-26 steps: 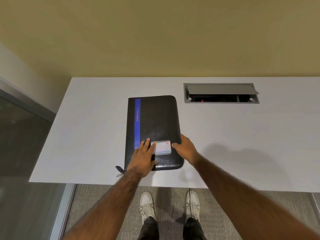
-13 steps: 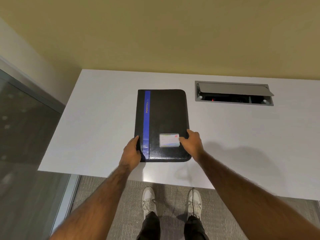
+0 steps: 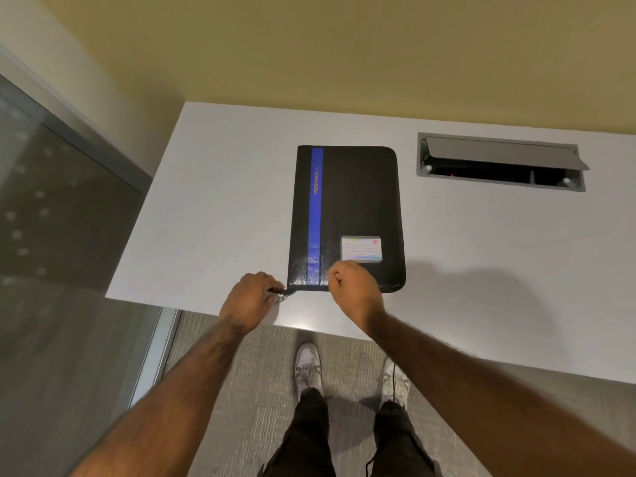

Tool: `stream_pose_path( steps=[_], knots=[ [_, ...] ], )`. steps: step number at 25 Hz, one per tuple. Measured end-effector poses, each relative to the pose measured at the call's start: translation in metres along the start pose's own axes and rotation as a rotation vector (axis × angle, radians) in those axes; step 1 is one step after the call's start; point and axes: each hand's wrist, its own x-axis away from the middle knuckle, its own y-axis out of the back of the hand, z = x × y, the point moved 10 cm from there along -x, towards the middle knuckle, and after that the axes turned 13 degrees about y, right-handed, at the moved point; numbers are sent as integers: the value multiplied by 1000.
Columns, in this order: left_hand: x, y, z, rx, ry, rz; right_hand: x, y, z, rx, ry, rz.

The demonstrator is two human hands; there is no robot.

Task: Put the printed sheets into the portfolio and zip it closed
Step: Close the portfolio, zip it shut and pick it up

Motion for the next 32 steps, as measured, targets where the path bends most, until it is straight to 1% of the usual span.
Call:
stream_pose_path(
  steps=[1, 2, 4, 5, 7, 10, 13, 15, 17, 19, 22, 25, 27, 28, 32],
  knots=[
    [0, 1, -3, -20, 1, -19, 1, -21, 10, -43, -16, 101],
    [1, 0, -5, -33, 6, -34, 2, -37, 17, -79, -34, 167],
    [4, -2, -7, -23, 6, -54, 8, -64, 23, -167, -95, 232],
    [5, -4, -5, 9, 14, -50, 12, -75, 23, -227, -138, 237],
    [6, -8, 2, 110, 39, -31, 20, -90, 19, -390, -247, 190],
    [6, -14, 10, 273, 83, 18, 25, -99, 13, -624, -397, 64],
    [7, -15, 7, 378, 75, 40, 24, -104, 16, -815, -493, 30],
    [6, -14, 8, 403, 72, 44, 24, -107, 19, -900, -535, 8],
    [3, -14, 12, 415, 76, 41, 24, -110, 21, -905, -525, 4],
    [3, -15, 16, 409, 78, 42, 24, -111, 21, -837, -490, -4],
    [2, -14, 16, 410, 76, 39, 21, -105, 19, -626, -451, -33],
    [1, -13, 15, 398, 74, 34, 15, -94, 29, -294, -395, 23],
    [0, -12, 17, 359, 70, 20, 10, -83, 39, -22, -318, 60],
    [-1, -11, 19, 340, 69, 14, 7, -81, 41, 67, -282, 69],
    [-5, -10, 23, 289, 66, 5, 6, -77, 42, 246, -190, 123]
  ],
)
